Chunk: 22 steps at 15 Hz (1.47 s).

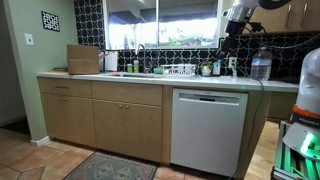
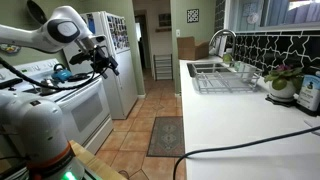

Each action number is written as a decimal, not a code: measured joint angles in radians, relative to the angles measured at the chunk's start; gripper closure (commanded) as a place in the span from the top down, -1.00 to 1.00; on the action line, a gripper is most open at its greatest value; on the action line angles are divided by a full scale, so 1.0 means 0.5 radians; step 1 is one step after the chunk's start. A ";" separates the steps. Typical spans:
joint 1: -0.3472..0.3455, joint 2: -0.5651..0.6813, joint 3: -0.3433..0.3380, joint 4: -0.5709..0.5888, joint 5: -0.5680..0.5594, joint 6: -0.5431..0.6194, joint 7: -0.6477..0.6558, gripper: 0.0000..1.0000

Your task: Push the third gray button from the right on the dishwashing machine

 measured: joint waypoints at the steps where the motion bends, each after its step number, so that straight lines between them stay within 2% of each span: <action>1: 0.000 0.007 0.000 -0.051 0.000 -0.013 0.000 0.99; 3: 0.000 0.030 0.000 -0.123 0.000 -0.013 0.000 0.99; 17: -0.003 0.054 -0.002 -0.086 -0.006 -0.013 0.001 1.00; 19: -0.045 0.086 -0.006 -0.051 -0.070 -0.013 0.002 1.00; 22: -0.199 0.191 -0.020 -0.026 -0.284 0.022 0.004 1.00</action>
